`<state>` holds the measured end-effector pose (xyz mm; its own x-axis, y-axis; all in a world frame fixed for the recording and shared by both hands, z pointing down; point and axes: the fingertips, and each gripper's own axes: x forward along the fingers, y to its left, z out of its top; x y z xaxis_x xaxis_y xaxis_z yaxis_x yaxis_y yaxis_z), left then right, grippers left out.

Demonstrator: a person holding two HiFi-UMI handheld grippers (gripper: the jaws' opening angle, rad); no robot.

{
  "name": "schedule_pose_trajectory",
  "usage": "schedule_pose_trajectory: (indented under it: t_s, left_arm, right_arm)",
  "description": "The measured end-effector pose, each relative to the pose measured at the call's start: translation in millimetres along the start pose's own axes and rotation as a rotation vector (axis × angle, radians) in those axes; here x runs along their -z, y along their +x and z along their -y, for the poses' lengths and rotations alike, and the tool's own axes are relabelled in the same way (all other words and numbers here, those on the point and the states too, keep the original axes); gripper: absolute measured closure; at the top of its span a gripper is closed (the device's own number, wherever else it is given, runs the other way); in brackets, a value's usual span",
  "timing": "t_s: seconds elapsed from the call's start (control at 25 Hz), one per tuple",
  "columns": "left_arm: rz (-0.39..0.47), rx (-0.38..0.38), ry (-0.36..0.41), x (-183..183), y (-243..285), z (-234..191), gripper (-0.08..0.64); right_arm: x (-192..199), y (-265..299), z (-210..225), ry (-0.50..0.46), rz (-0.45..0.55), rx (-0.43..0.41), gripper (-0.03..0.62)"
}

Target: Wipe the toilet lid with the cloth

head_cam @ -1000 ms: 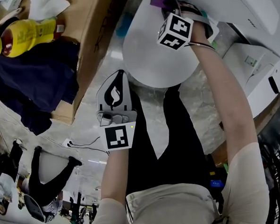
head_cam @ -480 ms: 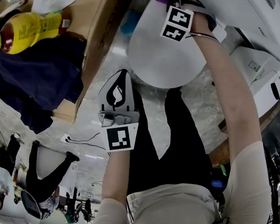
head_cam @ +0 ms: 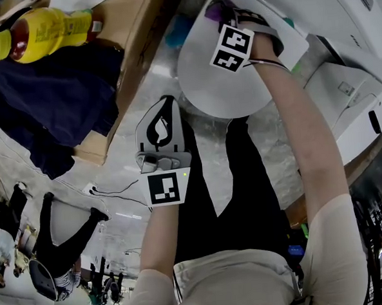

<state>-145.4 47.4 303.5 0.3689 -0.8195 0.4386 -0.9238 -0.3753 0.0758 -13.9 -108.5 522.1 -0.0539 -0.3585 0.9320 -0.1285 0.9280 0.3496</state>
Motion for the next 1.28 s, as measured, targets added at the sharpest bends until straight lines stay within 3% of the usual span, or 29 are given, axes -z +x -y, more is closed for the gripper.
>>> schedule_pose_trajectory:
  t_s: [0.6,1.28]
  left_arm:
    - [-0.004,-0.011,-0.004,18.2,-40.4,-1.4,0.545]
    - [0.014,-0.031,0.007,33.0,-81.2,-3.9,0.545]
  right_arm:
    - [-34.6,-22.3,-95.3,0.035,0.039,-0.105,0.506]
    - [-66.0,-56.3,-207.9,0.010,0.096,-0.203,0.506]
